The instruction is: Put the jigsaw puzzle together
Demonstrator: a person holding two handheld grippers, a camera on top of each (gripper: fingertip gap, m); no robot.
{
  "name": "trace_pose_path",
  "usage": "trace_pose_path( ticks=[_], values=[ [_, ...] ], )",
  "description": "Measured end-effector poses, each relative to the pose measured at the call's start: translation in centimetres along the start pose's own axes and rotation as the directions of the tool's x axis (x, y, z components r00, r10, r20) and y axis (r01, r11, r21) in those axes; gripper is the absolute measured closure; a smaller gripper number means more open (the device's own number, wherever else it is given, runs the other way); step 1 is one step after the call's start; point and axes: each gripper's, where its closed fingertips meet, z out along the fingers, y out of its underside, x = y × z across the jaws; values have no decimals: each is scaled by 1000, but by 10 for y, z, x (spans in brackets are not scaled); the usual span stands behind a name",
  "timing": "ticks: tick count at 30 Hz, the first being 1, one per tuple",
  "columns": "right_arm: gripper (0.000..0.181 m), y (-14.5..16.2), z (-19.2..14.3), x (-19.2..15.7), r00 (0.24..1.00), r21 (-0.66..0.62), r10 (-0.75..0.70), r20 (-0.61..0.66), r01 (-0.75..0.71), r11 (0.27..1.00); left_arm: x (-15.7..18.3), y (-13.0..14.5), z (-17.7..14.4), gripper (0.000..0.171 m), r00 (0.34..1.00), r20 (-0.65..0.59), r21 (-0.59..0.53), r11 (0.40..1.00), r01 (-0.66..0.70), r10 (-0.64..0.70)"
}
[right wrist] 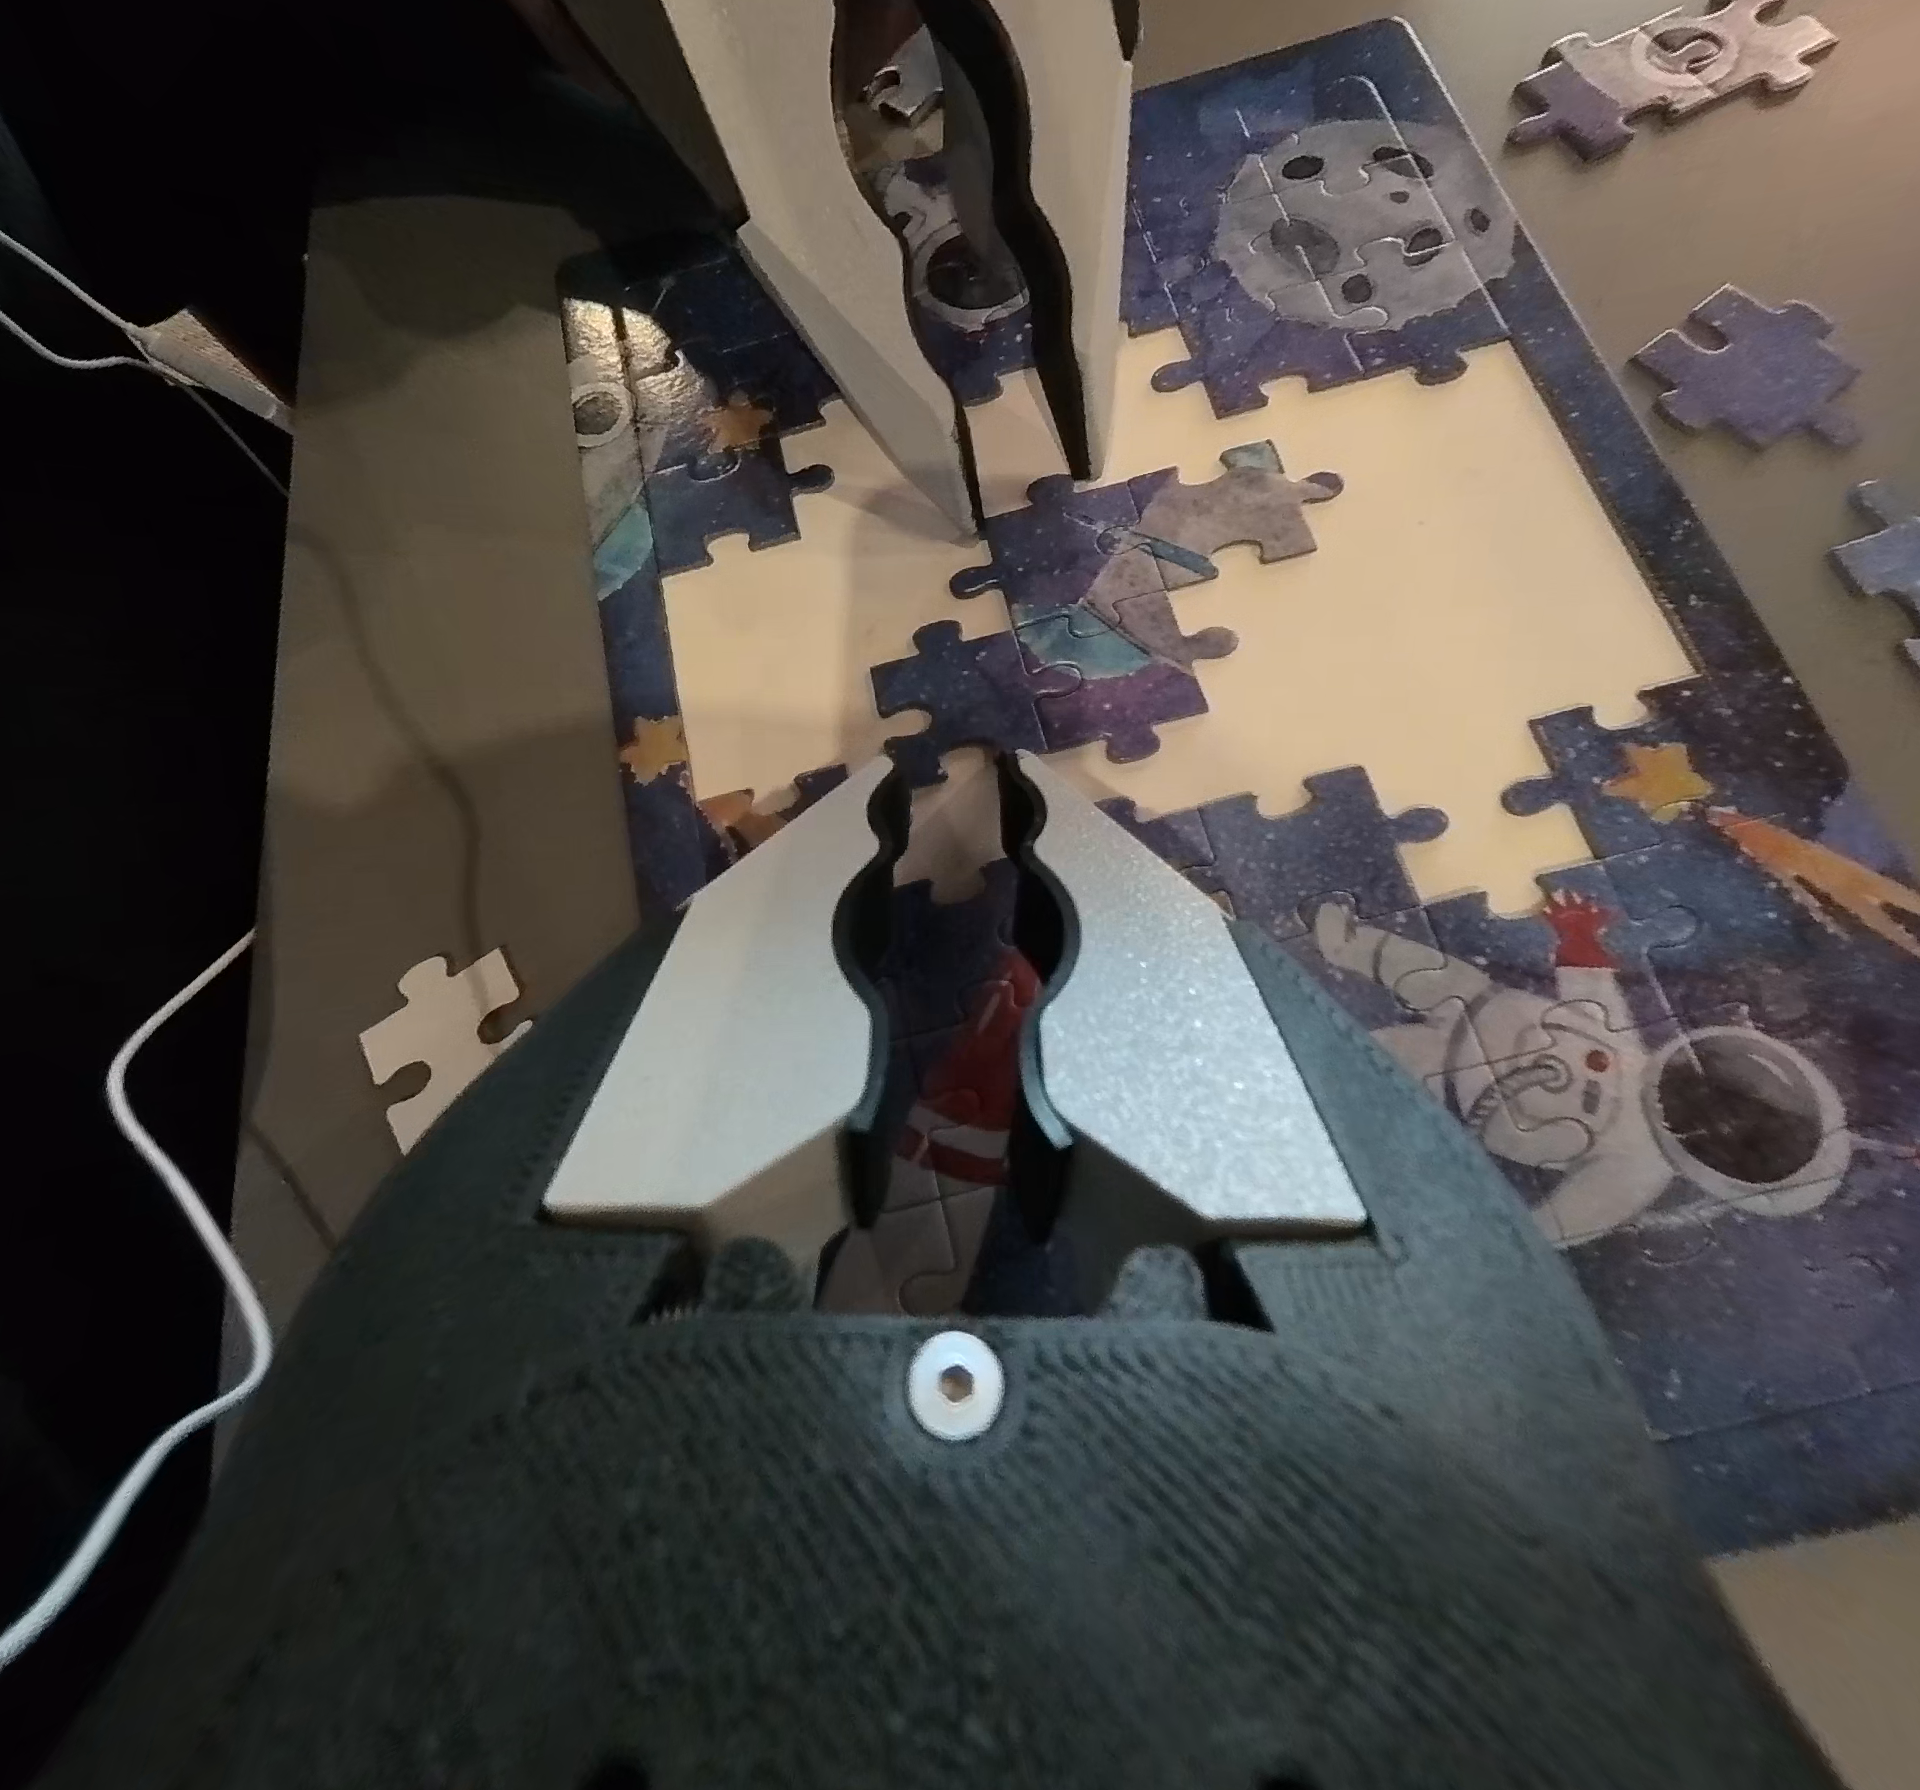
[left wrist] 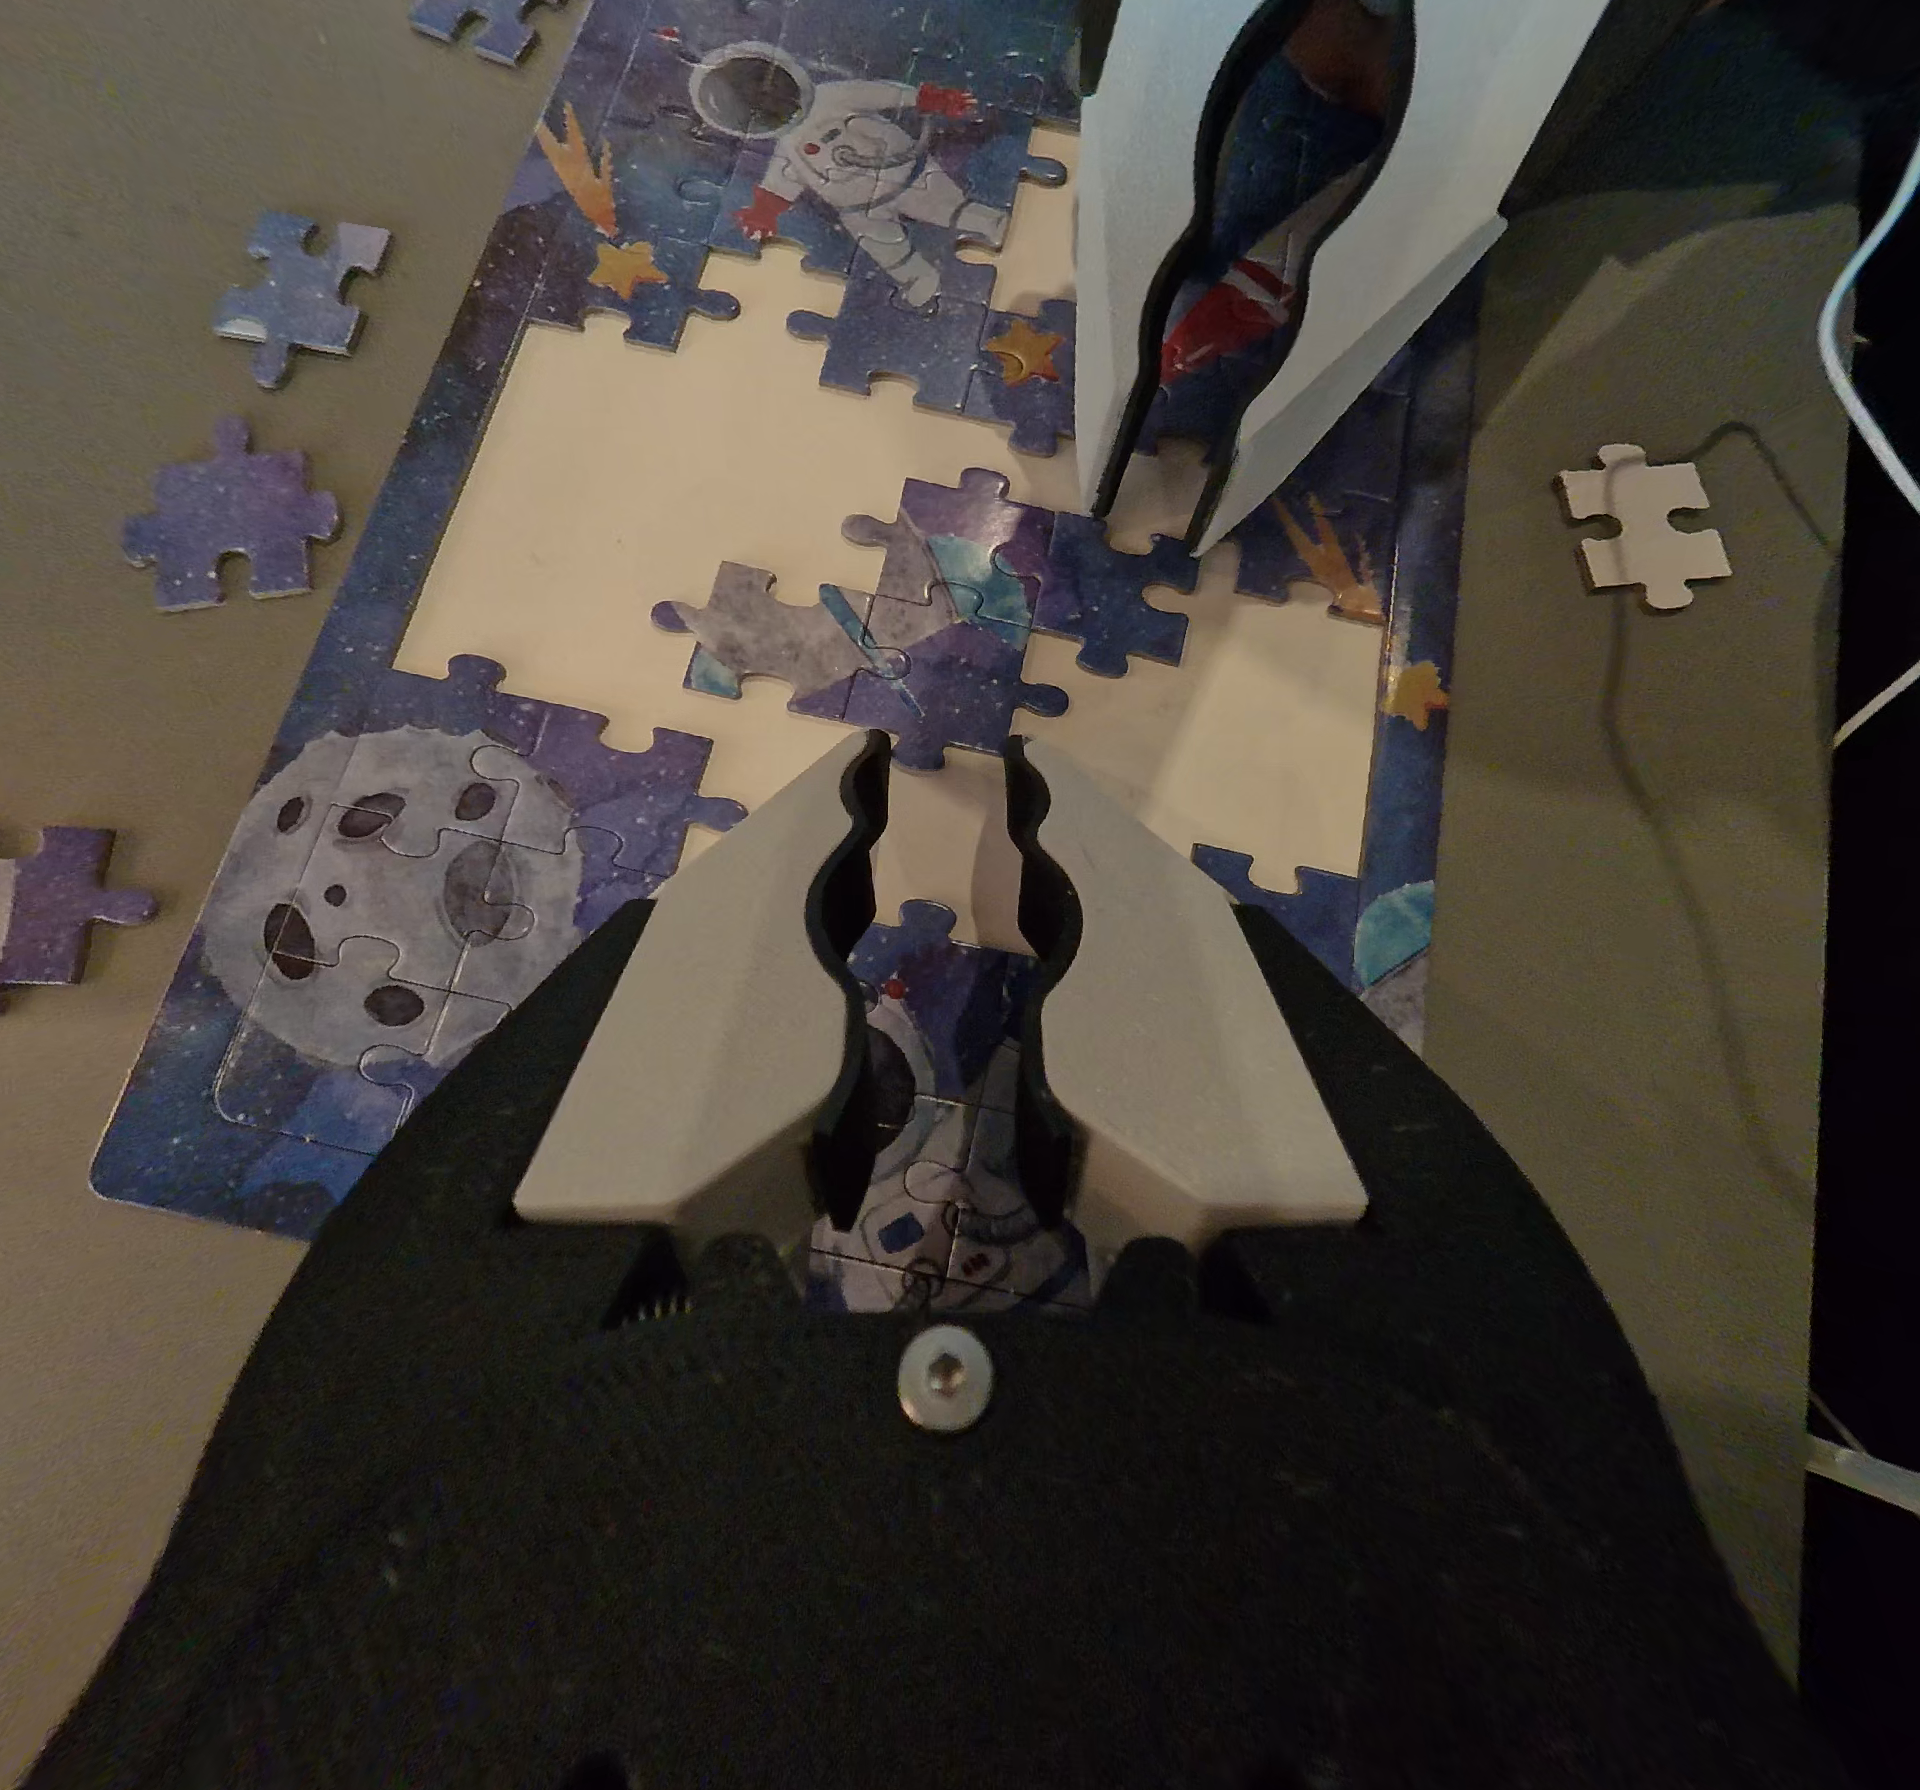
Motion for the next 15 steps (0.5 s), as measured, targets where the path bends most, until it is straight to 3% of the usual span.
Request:
trace_pose_path(
  ticks=[5,10,15],
  values=[
    [161,-2,-1,0,1000,13,-5,-2,5,1000,0,-4,-6,147,1000,-3,35,999,16,-15],
    [161,-17,-11,-1,1000,116,10,19,-12,993,-22,-30,-40,151,973,-102,306,924,229,-207],
    [159,-15,-10,0,1000,108,16,13,-17,994,-69,-19,-54,171,946,204,333,927,175,-252]
  ],
)
